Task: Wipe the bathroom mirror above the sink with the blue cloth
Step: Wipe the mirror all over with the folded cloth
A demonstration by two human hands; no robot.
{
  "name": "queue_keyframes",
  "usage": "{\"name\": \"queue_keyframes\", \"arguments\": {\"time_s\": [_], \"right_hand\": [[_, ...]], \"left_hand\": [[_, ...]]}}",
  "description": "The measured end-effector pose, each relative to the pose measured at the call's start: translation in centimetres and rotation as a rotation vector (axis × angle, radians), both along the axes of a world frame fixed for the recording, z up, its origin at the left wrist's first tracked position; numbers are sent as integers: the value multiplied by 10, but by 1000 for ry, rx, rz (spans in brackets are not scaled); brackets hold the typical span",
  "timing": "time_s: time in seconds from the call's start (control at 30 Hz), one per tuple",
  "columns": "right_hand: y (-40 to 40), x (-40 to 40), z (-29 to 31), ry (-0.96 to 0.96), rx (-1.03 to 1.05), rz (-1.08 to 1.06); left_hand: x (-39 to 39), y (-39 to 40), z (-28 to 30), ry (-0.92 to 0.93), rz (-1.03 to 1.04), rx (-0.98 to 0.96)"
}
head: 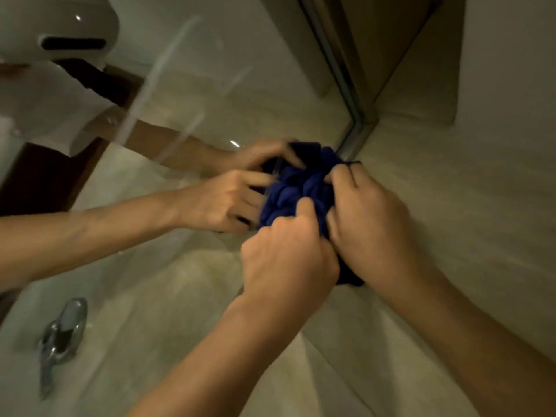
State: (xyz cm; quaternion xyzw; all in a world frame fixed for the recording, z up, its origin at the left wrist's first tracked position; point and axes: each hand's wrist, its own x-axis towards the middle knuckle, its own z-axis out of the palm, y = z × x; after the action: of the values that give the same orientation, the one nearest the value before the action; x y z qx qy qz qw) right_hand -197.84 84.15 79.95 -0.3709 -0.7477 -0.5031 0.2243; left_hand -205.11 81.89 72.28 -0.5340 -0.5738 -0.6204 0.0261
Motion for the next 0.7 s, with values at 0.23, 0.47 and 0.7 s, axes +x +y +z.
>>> {"name": "queue_keyframes", "arguments": {"time_s": [0.23,0.47,0.7], "right_hand": [[-21,-2,-4,9,-220,-35],[-13,11,69,137,-64,90],[5,-7,53,127,-14,55]], "left_hand": [[11,-24,-21,-93,-62,-141],[8,-10,63,-88,3,60],[12,9,48,-30,94,30]]}}
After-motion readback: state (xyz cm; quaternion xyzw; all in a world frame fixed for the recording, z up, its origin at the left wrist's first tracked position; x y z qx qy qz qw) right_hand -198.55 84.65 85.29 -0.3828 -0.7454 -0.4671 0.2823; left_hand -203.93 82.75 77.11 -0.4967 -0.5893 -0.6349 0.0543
